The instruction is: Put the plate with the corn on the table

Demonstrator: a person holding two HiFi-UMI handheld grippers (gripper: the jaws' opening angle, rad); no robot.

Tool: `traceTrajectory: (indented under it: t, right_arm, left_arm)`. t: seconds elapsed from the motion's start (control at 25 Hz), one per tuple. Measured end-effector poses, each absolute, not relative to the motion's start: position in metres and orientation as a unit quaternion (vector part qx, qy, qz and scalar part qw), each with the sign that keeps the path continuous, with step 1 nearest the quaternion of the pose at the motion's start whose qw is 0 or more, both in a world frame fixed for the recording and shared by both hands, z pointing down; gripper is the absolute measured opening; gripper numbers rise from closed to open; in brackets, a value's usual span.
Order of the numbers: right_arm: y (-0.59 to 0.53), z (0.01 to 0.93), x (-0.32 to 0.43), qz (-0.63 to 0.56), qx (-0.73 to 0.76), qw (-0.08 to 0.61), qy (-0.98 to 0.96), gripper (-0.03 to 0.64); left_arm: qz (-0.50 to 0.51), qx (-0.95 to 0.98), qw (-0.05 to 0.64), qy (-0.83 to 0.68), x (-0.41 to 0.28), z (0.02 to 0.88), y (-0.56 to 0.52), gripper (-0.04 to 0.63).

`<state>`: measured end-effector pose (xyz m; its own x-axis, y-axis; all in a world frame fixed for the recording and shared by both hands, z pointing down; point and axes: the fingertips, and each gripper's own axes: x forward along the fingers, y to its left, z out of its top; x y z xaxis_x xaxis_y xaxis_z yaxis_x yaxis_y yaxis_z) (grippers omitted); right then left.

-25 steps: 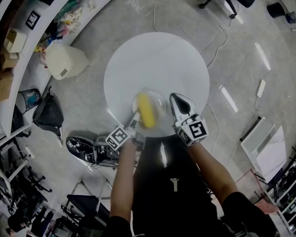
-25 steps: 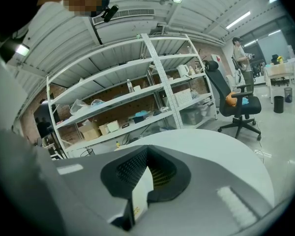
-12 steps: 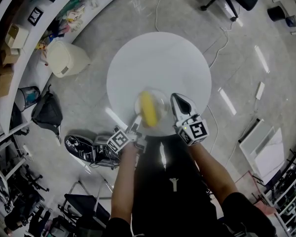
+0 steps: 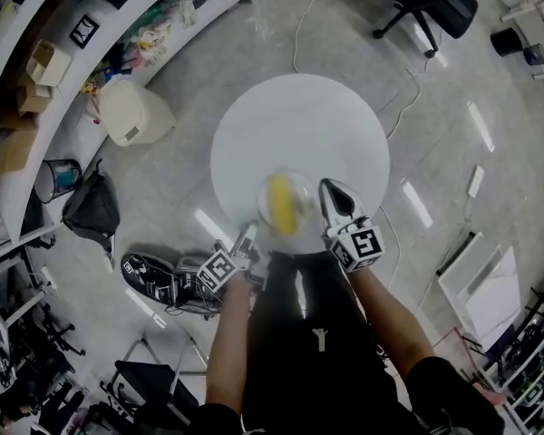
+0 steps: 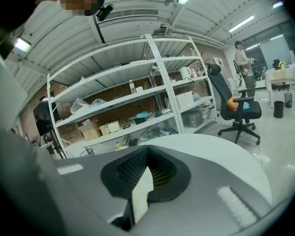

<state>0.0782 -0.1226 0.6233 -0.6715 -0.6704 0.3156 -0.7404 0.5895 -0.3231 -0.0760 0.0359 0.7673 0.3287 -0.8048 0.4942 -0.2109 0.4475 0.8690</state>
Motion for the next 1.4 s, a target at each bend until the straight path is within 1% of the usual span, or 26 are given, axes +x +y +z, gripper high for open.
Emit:
traceTrajectory:
  t: [0.32,0.44,0.6,0.88,0.96,1.04,1.4]
  right_arm:
    - [-0.127,0.599,0.08,0.214,0.407,0.069,-0.885,0.008]
    - [-0.125,0.591,0.078,0.213,0.411,0.069,-0.884,0.008]
    - [-0.123,0.583,0.075,0.205,0.412,0.072,-0.885,0.008]
    - [-0.115,0.569,0.07,0.203,0.414,0.076,-0.884,0.008]
    - [-0.115,0.563,0.071,0.202,0.415,0.076,-0.884,0.009]
    - [-0.116,0.556,0.07,0.199,0.415,0.073,-0.885,0.009]
    - [-0.1,0.538,0.071,0.199,0.413,0.081,-0.885,0.009]
  left_arm:
    - [-0.238,0.47,0.64,-0.559,-0.093,0.742,0.051,0.282]
    - [-0.248,0.468,0.637,-0.56,-0.101,0.727,0.053,0.255]
    - [-0.251,0.472,0.632,-0.561,-0.106,0.713,0.056,0.188]
    - [-0.247,0.478,0.624,-0.567,-0.106,0.691,0.061,0.049]
    - [-0.244,0.481,0.623,-0.566,-0.103,0.686,0.062,0.038]
    - [-0.24,0.488,0.623,-0.562,-0.1,0.682,0.061,0.006]
    - [-0.241,0.52,0.603,-0.555,-0.095,0.645,0.045,0.006]
